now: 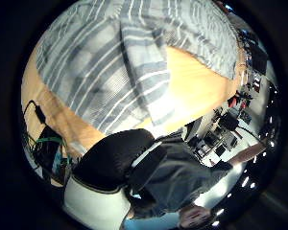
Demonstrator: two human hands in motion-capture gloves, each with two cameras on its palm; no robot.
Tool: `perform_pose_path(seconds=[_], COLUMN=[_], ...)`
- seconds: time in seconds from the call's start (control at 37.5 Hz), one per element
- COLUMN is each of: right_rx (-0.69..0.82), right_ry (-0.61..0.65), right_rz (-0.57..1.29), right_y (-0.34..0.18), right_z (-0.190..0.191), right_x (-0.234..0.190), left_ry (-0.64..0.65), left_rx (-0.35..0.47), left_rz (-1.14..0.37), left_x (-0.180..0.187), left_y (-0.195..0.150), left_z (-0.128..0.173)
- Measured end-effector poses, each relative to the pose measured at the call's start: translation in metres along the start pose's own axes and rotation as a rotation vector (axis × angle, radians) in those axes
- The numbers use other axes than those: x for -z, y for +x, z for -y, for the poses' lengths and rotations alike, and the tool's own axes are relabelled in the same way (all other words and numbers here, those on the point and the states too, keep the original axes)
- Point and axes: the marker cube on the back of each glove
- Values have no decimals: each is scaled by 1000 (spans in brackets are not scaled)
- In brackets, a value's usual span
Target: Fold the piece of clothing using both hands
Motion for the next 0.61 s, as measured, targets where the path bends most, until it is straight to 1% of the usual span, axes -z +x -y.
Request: perform_pose_path(seconds=[0.05,0.11,0.19,0.32,0.43,0.53,0.61], right_rx=[0,0,5,9,14,15,16], right_ry=[0,-6,-19,-32,-32,-44,-55], right_rz=[3,6,6,4,10,12,7], right_y=[2,3,2,-2,-1,-2,-2], right_z=[3,7,8,6,11,13,15], right_x=[-3,-7,-12,-16,-21,-26,-30], left_ry=[-59,-73,-36,-99,-127,-104,-55], left_rx=[25,31,7,39,47,42,2], left_rz=[-12,-30,-65,-65,-55,-45,-29], left_x=[-1,-4,-9,-18,-21,-19,-15], left_y=[7,10,11,12,16,18,20], left_z=[-26,-35,-28,-24,-23,-20,-17])
